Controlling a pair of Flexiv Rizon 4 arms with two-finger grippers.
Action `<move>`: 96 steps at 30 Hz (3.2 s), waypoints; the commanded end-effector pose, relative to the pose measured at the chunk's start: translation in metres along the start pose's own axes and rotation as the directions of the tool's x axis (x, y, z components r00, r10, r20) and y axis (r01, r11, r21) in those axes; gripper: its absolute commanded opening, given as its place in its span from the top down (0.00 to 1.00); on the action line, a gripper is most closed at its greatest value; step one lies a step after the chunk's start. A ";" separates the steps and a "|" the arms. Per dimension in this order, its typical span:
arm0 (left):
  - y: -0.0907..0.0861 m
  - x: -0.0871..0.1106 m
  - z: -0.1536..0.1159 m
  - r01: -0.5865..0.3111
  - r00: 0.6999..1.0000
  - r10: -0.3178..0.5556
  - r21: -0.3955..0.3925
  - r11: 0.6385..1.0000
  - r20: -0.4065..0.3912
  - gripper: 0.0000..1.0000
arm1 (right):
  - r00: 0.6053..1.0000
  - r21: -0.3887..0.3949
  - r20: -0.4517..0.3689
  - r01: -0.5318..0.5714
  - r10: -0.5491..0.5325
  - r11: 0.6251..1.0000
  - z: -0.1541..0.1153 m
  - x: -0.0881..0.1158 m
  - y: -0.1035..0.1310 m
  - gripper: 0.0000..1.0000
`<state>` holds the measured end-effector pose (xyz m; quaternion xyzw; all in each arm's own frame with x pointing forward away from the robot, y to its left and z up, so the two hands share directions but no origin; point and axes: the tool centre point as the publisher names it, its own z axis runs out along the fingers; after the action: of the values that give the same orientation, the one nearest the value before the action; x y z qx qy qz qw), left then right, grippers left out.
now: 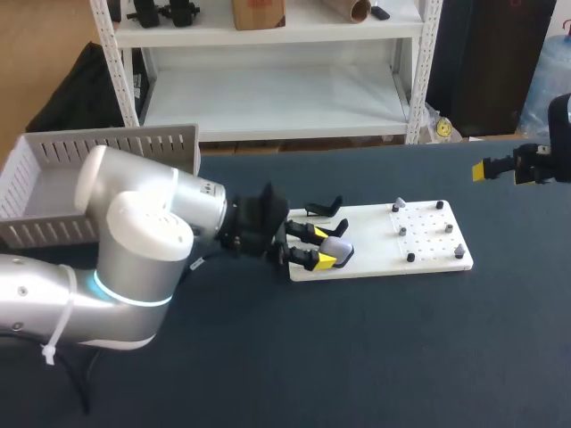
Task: Pick up each earbud case from the left stands, insert the matching earbuds, close the lid, and place the case in the box.
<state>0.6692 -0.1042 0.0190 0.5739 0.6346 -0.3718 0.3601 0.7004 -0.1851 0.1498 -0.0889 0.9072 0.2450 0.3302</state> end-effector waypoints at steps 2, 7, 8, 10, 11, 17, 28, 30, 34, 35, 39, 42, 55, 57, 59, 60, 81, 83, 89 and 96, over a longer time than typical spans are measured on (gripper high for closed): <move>0.001 0.002 0.005 0.002 1.000 -0.002 0.009 1.000 0.002 0.58 | 1.000 -0.001 -0.001 0.001 -0.001 1.000 0.000 0.000 0.000 0.00; 0.000 0.004 0.007 0.007 1.000 -0.007 0.013 1.000 0.005 0.60 | 1.000 -0.001 -0.001 0.001 -0.001 1.000 0.000 0.000 0.000 0.00; 0.000 0.004 0.007 0.008 1.000 -0.008 0.013 1.000 0.006 0.60 | 1.000 -0.001 -0.001 0.001 -0.001 1.000 0.000 0.000 0.000 0.00; 0.000 0.004 0.007 0.008 1.000 -0.008 0.015 1.000 0.009 0.69 | 1.000 -0.001 -0.001 0.001 -0.001 1.000 0.000 0.000 0.000 0.00; 0.000 0.004 0.008 0.008 1.000 -0.009 0.015 1.000 0.010 0.75 | 1.000 -0.001 -0.001 0.001 -0.001 1.000 0.000 0.000 0.000 0.00; -0.003 0.003 0.006 0.005 1.000 -0.005 0.021 1.000 0.024 1.00 | 1.000 -0.001 -0.001 0.001 -0.001 1.000 0.000 0.000 0.000 0.00; -0.012 -0.009 -0.006 -0.017 0.998 0.015 0.027 0.999 0.059 1.00 | 1.000 -0.001 -0.001 0.001 -0.001 1.000 0.000 0.000 0.000 0.00; -0.013 -0.015 -0.013 -0.023 0.997 0.022 0.018 1.000 0.069 1.00 | 1.000 -0.001 -0.001 0.001 -0.001 1.000 0.000 0.000 0.000 0.00; -0.019 -0.036 -0.025 -0.026 0.997 0.026 -0.007 1.000 0.072 1.00 | 1.000 -0.001 -0.001 0.001 -0.001 1.000 0.000 0.000 0.000 0.00; -0.020 -0.042 -0.028 -0.025 0.996 0.027 -0.021 0.999 0.079 1.00 | 1.000 -0.001 -0.001 0.001 -0.001 1.000 0.000 0.000 0.000 0.00; -0.024 -0.063 -0.037 -0.025 0.995 0.032 -0.083 0.996 0.096 1.00 | 1.000 -0.001 -0.001 0.001 -0.001 1.000 0.000 0.000 0.000 0.00; -0.022 -0.078 -0.040 -0.043 0.996 0.052 -0.115 0.992 0.074 1.00 | 1.000 -0.001 -0.001 0.001 -0.001 1.000 0.000 0.000 0.000 0.00; 0.013 -0.096 -0.015 -0.069 0.995 0.076 -0.114 0.991 0.062 1.00 | 0.999 -0.045 -0.004 0.032 -0.032 0.998 0.019 0.021 0.057 0.00; 0.018 -0.097 -0.013 -0.069 0.995 0.076 -0.108 0.992 0.058 1.00 | 0.999 -0.049 -0.002 0.042 -0.042 0.998 0.020 0.024 0.067 0.00; 0.023 -0.098 -0.012 -0.070 0.995 0.076 -0.103 0.992 0.058 1.00 | 0.998 -0.051 -0.013 0.059 -0.060 0.997 0.021 0.027 0.077 0.00; 0.026 -0.099 -0.012 -0.070 0.995 0.076 -0.101 0.992 0.058 1.00 | 0.997 -0.047 -0.023 0.073 -0.074 0.996 0.021 0.028 0.081 0.00; 0.023 -0.117 0.016 -0.125 0.987 0.128 -0.042 0.991 0.092 1.00 | 0.986 -0.156 -0.096 0.120 -0.136 0.980 0.054 0.036 0.127 0.00; 0.020 -0.118 0.017 -0.129 0.987 0.132 -0.039 0.991 0.093 1.00 | 0.985 -0.157 -0.101 0.122 -0.139 0.980 0.056 0.036 0.128 0.00; 0.011 -0.121 0.017 -0.147 0.983 0.150 -0.036 0.988 0.103 1.00 | 0.985 -0.145 -0.109 0.116 -0.132 0.983 0.059 0.033 0.127 0.00; 0.003 -0.126 0.015 -0.169 0.979 0.172 -0.036 0.985 0.106 1.00 | 0.987 -0.135 -0.108 0.108 -0.123 0.985 0.059 0.031 0.124 0.00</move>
<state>0.6886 -0.1771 0.1220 0.6025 0.5670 -0.3644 0.4276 0.6687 -0.0483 0.1384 -0.1773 0.8999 0.2787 0.2849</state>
